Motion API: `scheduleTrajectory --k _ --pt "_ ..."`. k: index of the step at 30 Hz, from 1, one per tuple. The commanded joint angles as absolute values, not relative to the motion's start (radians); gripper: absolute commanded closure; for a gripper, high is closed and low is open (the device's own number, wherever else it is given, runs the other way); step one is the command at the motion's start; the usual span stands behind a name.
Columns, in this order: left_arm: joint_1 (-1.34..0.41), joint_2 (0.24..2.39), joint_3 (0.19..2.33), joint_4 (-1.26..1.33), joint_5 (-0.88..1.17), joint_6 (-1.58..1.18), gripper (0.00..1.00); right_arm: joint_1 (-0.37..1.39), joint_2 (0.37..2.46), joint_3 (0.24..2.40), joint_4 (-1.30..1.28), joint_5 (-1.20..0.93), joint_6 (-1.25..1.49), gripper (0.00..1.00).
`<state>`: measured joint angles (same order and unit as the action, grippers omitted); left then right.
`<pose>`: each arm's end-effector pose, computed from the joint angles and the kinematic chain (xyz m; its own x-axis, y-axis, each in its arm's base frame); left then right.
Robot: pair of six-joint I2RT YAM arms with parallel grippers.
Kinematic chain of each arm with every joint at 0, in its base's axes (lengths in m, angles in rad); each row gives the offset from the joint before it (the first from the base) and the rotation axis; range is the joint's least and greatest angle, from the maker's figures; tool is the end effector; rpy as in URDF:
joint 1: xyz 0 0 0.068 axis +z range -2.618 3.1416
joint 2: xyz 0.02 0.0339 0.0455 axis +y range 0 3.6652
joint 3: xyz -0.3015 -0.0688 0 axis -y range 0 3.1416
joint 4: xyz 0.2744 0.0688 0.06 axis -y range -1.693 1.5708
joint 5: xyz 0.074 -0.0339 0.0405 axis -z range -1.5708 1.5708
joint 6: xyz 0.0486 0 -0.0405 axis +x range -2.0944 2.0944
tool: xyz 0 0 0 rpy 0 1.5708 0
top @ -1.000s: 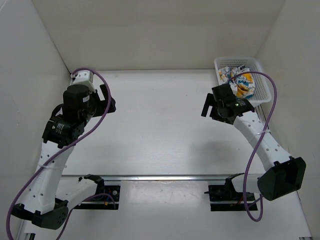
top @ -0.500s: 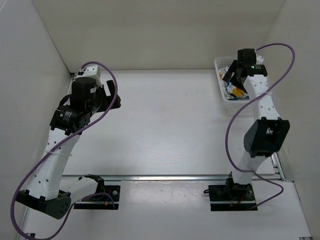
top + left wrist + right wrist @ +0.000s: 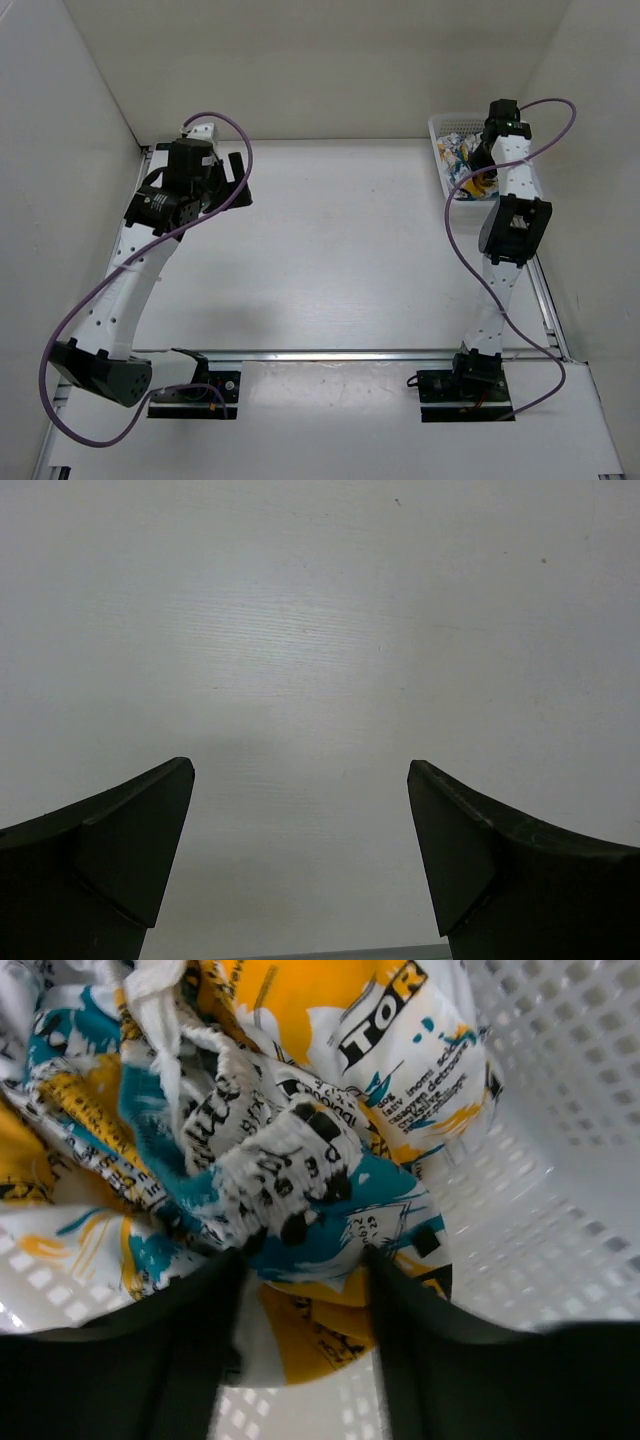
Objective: Fold and stack the shorts
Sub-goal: Grab the shorts from the pile, then move the shorts to the center of the board
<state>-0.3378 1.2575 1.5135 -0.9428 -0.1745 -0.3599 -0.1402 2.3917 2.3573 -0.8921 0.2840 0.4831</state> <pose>0.2590 -0.0820 0.4506 -0.6302 -0.1462 -0.7625 -0.0238 0.9853 -0.1693 0.5817 -0.0958 0.2731 -0.5614 0.5296 -0.6360 0.6341 0.7690 0.0806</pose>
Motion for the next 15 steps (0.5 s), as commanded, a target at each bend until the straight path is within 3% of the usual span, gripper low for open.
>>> scheduleTrajectory --k 1,2,3,10,15 --pt "-0.341 1.273 1.566 -0.939 -0.17 -0.364 0.01 -0.137 2.372 2.425 -0.841 0.232 0.465 0.61" --pt "-0.341 1.273 1.566 -0.939 -0.17 -0.364 0.01 -0.137 2.362 2.434 -0.832 0.223 0.465 0.9" --pt "-0.341 1.282 1.566 -0.939 -0.17 -0.373 0.01 -0.137 2.353 2.434 -0.831 0.213 0.465 1.0" --pt "-0.341 1.293 1.566 -0.939 -0.17 -0.403 0.01 -0.101 2.082 2.358 -0.755 0.086 0.456 1.0" --pt "-0.296 1.339 1.581 -0.93 -0.072 -0.433 0.01 0.059 1.84 2.371 -0.678 0.023 0.462 1.0"
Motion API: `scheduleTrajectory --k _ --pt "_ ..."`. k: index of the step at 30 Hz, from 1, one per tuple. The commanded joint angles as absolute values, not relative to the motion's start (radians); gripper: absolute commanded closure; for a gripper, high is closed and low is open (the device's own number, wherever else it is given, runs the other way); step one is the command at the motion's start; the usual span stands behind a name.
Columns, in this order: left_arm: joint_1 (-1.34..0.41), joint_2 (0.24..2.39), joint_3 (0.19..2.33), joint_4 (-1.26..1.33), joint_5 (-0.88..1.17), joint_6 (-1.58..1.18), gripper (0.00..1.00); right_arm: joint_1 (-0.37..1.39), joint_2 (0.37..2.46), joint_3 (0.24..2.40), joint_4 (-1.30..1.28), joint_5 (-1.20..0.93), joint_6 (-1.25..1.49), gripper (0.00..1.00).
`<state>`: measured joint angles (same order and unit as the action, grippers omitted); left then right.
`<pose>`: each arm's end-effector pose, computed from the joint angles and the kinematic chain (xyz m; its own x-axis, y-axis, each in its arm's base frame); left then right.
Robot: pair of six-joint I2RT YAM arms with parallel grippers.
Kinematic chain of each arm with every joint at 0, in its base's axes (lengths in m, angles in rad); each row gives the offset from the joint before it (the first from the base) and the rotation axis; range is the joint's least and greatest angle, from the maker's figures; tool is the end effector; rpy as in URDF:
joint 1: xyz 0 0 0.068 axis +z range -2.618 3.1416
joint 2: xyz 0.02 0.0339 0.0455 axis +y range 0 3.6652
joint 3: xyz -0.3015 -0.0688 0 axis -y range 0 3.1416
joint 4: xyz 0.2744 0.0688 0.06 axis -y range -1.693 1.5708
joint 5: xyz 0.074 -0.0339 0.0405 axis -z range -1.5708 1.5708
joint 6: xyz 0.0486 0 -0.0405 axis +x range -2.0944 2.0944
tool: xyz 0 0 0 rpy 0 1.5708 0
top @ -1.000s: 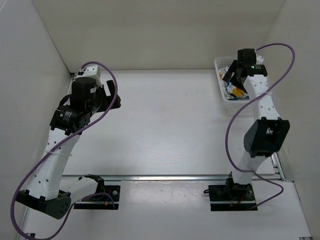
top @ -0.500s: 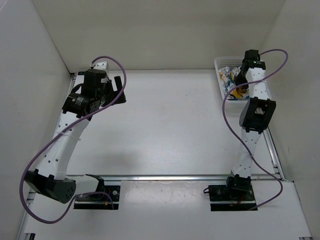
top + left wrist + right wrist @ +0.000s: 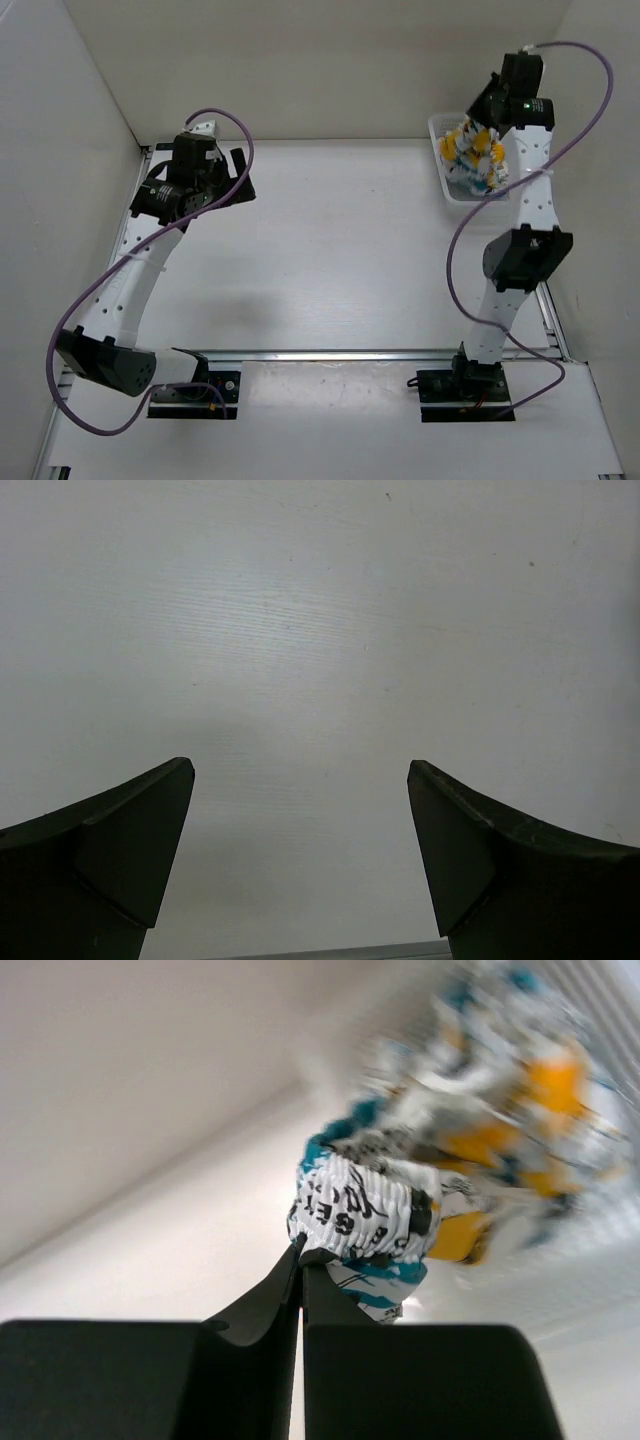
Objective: Fold and stack the shorts
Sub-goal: Move the shorts to the center of the board
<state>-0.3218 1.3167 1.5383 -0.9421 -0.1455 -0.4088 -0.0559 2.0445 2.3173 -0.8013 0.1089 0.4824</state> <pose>0.2778 -0.0852 0.4436 -0.6576 -0.1953 -0.7276 -0.0565 0.9759 -0.2109 0.5102 -0.0338 0.4518 -0.3768 0.4830 -0.7904 0.3658 0.8615 0.3521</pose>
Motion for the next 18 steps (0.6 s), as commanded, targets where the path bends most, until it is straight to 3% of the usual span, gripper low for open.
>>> scheduleTrajectory --k 1,6,10,14,16,17,18 --pt "-0.278 1.351 1.601 -0.93 -0.057 -0.433 0.01 0.093 1.8 2.394 -0.678 0.023 0.451 1.0" --pt "-0.235 1.329 1.624 -0.939 -0.037 -0.433 0.02 0.274 1.677 2.416 -0.667 -0.003 0.41 1.0" --pt "-0.186 1.286 1.634 -0.948 -0.011 -0.433 0.02 0.394 1.465 2.176 -0.603 0.021 0.4 1.0" --pt "-0.166 1.25 1.634 -0.969 -0.002 -0.442 0.01 0.465 1.235 1.773 -0.554 0.069 0.451 1.0" --pt "-0.166 1.235 1.624 -0.979 -0.002 -0.442 0.01 0.512 1.082 1.474 -0.545 0.109 0.514 1.0" --pt "-0.166 1.224 1.597 -0.979 -0.002 -0.442 0.01 0.529 1.031 1.372 -0.558 0.18 0.54 0.95" --pt "-0.166 1.224 1.585 -0.979 -0.002 -0.442 0.01 0.554 0.937 1.192 -0.58 0.214 0.616 0.8"
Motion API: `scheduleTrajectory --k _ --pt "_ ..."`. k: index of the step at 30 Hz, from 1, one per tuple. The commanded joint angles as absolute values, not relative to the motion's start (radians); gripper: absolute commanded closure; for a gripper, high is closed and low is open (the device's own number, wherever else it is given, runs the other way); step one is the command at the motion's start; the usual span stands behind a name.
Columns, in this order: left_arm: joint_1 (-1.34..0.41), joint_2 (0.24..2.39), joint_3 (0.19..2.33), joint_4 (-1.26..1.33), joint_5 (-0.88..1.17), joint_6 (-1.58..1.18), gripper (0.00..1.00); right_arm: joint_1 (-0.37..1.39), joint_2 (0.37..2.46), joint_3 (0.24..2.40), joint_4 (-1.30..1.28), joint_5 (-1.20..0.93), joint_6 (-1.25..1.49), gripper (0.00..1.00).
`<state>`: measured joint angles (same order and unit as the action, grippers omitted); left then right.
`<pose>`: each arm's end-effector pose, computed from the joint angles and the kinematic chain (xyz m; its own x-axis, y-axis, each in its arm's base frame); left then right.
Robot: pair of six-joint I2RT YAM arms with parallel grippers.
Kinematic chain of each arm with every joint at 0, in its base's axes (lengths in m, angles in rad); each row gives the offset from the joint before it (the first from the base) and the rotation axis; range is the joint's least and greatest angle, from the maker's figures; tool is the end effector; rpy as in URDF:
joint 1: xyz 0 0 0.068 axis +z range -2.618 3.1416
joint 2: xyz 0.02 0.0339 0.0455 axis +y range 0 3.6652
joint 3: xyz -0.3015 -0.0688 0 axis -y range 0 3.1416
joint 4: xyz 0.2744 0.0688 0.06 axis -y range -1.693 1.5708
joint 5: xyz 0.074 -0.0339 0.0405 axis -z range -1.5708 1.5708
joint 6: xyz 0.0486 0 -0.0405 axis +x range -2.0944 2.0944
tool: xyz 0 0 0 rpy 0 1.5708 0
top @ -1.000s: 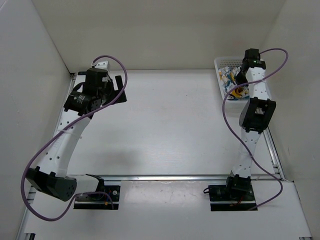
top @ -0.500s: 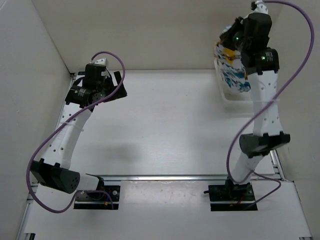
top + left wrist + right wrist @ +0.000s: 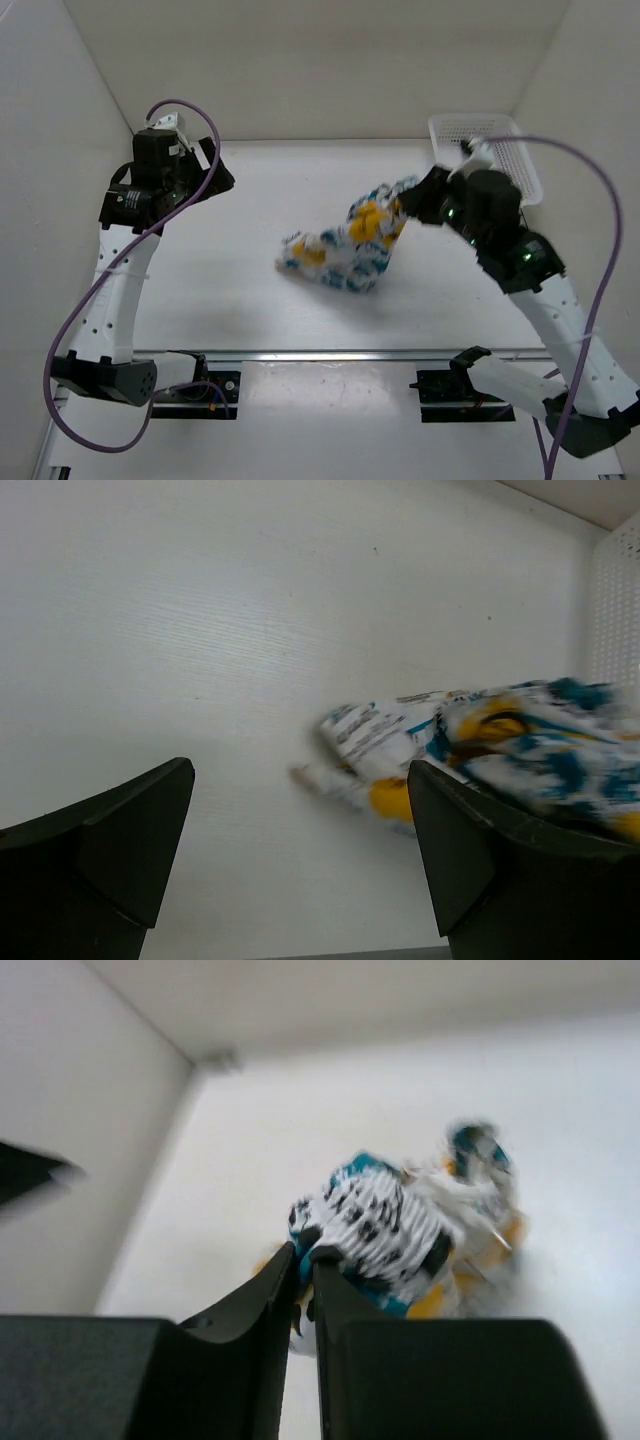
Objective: Fold and stack the shorts
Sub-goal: Move the shorts to the center of the board, then flatten the shorts out
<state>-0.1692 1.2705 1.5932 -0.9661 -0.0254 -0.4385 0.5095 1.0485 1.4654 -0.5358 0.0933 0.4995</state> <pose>0.2664 -0.0443 0.4719 -0.5984 -0.3284 -0.7308 -0.1168 0.9382 -0.3259 0.1923 0.1022 0.5263 -0.2848 0.3872 -0.8769 -0.3058 0.8303 0.4659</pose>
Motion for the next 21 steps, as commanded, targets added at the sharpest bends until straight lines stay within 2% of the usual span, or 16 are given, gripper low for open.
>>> scheduleTrajectory --k 1,2,4,6,10,13,14,17,21 --pt "-0.166 1.224 1.571 -0.979 0.011 -0.442 0.01 0.563 0.892 1.111 -0.6 0.231 0.65 0.39" --pt "-0.166 1.215 1.534 -0.979 0.026 -0.442 0.01 0.563 0.815 1.042 -0.647 0.244 0.682 0.27" --pt "-0.189 1.215 1.488 -0.967 0.046 -0.463 0.01 0.574 0.755 0.898 -0.711 0.287 0.787 0.17" --pt "-0.228 1.215 1.409 -0.956 0.046 -0.486 0.01 0.574 0.7 0.852 -0.767 0.347 0.825 0.17" --pt "-0.252 1.215 1.22 -0.946 0.081 -0.558 0.01 0.574 0.735 0.838 -0.779 0.357 0.816 0.19" --pt "-0.27 1.203 1.045 -0.902 0.144 -0.627 0.01 0.574 0.877 0.851 -0.788 0.307 0.793 0.12" --pt "-0.279 1.203 1.005 -0.882 0.175 -0.647 0.01 0.574 0.912 0.86 -0.788 0.293 0.793 0.06" --pt "-0.343 1.212 0.882 -0.778 0.251 -0.73 0.01 0.574 1.049 0.861 -0.778 0.253 0.782 0.01" --pt "-0.446 1.327 0.851 -0.732 0.232 -0.775 0.01 0.574 1.137 0.861 -0.778 0.274 0.782 0.01"
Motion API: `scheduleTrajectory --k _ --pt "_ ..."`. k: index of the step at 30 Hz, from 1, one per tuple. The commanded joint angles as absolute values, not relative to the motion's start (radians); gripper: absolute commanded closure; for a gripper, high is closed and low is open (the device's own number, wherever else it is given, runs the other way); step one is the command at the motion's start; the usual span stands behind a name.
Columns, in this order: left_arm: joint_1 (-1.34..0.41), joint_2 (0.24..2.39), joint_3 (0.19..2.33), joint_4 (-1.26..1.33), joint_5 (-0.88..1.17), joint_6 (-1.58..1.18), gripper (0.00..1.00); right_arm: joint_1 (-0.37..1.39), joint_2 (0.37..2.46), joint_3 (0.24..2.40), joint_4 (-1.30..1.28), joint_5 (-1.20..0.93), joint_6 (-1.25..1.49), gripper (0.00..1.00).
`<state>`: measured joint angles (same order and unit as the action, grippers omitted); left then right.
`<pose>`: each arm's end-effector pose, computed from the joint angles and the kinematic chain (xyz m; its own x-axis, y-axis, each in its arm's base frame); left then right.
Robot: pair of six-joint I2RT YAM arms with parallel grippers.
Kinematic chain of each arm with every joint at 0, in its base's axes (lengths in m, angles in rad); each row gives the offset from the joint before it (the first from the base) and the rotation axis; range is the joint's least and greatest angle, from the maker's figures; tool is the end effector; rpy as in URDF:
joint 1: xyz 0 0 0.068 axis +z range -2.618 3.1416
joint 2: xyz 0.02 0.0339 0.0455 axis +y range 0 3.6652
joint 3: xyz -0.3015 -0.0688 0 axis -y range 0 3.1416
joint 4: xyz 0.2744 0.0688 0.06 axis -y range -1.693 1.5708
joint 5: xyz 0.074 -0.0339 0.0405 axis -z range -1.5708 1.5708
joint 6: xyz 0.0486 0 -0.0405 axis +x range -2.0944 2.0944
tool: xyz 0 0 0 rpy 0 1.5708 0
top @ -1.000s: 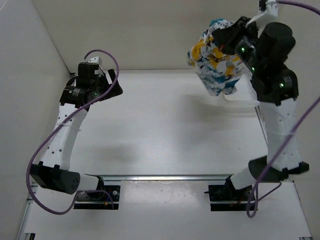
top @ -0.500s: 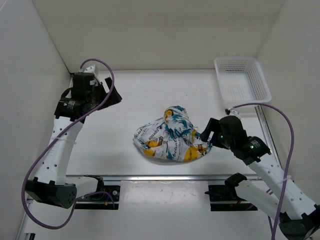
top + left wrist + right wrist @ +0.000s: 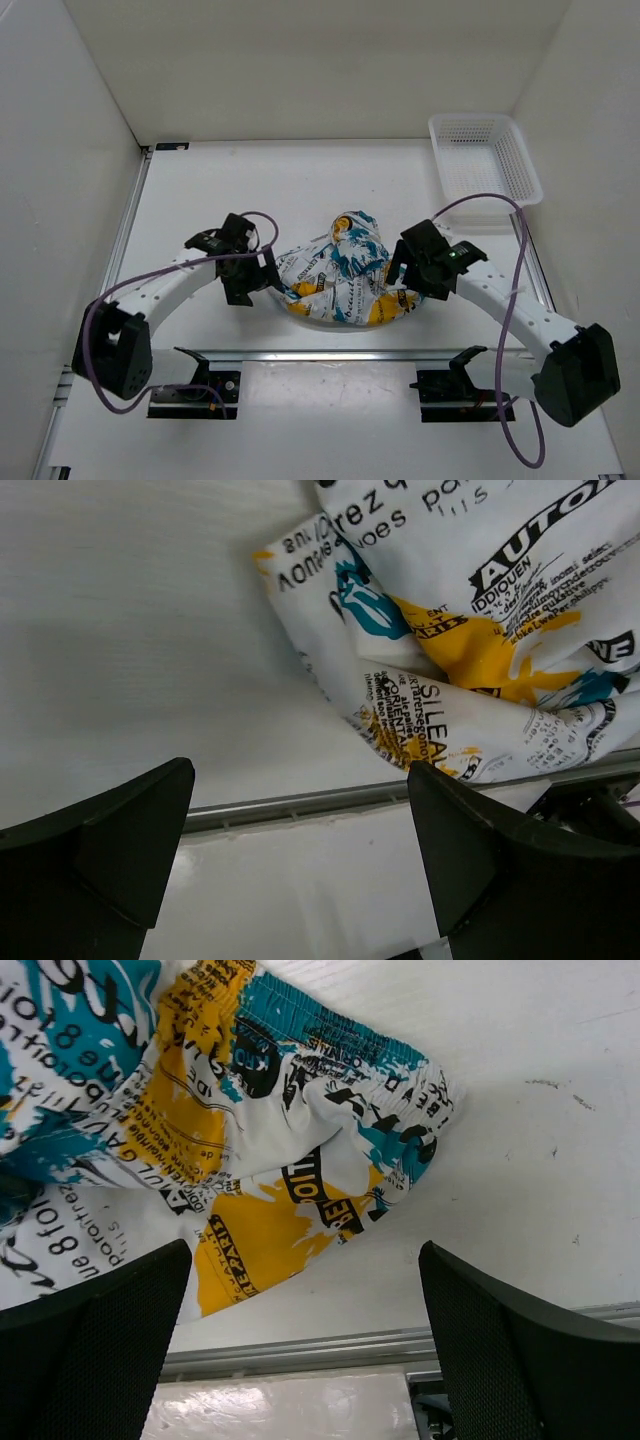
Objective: Fold and stack the shorts
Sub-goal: Flatten the shorts out
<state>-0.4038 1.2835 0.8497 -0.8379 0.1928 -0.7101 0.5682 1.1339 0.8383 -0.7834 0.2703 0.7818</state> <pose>0.2213 -0.1047 0.2255 -0.9516 -0.2892 -0.1041 -0.2411 0.9123 -0.3309 0.2004 0.1125 0.2576 -0.8177 0.2835 -0.5009 0.2309 0.9588 0.1657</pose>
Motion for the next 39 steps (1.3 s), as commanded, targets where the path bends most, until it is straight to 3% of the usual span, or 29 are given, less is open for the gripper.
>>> scheduleTrajectory --k 1,5,6,9,10,11,14,15,16,18,22,28,31,33,36,37,38,39 --pt "-0.471 1.372 0.86 -0.732 0.221 -0.784 0.01 0.548 1.15 0.842 -0.74 0.275 0.782 0.02" --pt "-0.48 1.459 0.871 -0.71 0.177 -0.793 0.14 0.47 1.193 0.767 -0.64 0.227 0.755 0.07" --pt "-0.48 1.471 0.88 -0.71 0.157 -0.793 0.25 0.456 1.204 0.755 -0.617 0.21 0.743 0.08" --pt "-0.48 1.514 0.911 -0.701 0.129 -0.793 0.44 0.433 1.276 0.729 -0.539 0.187 0.742 0.12" --pt "-0.48 1.534 0.929 -0.701 0.129 -0.793 0.61 0.433 1.293 0.729 -0.513 0.177 0.742 0.18" --pt "-0.48 1.545 0.942 -0.701 0.129 -0.781 0.7 0.433 1.308 0.729 -0.497 0.176 0.733 0.22" --pt "-0.469 1.574 0.995 -0.701 0.129 -0.756 0.9 0.433 1.364 0.729 -0.431 0.152 0.733 0.43" --pt "-0.469 1.574 1.017 -0.701 0.129 -0.756 0.9 0.433 1.393 0.747 -0.42 0.143 0.724 0.52" --pt "-0.469 1.586 1.04 -0.71 0.129 -0.741 0.9 0.433 1.407 0.764 -0.411 0.129 0.724 0.74" --pt "-0.45 1.597 1.123 -0.725 0.14 -0.72 0.9 0.433 1.445 0.848 -0.429 0.129 0.712 0.98" --pt "-0.385 1.606 1.398 -0.916 0.072 -0.646 0.9 0.433 1.456 1.124 -0.511 0.164 0.637 1.0" --pt "-0.246 1.71 2.208 -1.219 -0.014 -0.543 0.9 0.394 1.52 1.792 -0.701 0.185 0.529 1.0" --pt "-0.212 1.686 2.411 -1.262 -0.014 -0.529 0.9 0.394 1.453 1.873 -0.701 0.201 0.514 1.0" --pt "-0.199 1.623 2.36 -1.235 -0.014 -0.529 0.9 0.403 1.356 1.8 -0.677 0.215 0.514 1.0" --pt "-0.199 1.435 2.05 -1.109 -0.005 -0.538 0.9 0.403 1.197 1.547 -0.606 0.236 0.546 1.0" --pt "-0.199 1.326 1.846 -1.073 0.006 -0.557 0.78 0.403 1.118 1.473 -0.595 0.236 0.558 1.0" --pt "-0.199 1.272 1.738 -1.019 0.006 -0.571 0.58 0.403 1.077 1.319 -0.595 0.236 0.584 0.99" --pt "-0.199 1.22 1.626 -0.993 0.006 -0.589 0.32 0.417 1.036 1.236 -0.595 0.236 0.601 0.89"
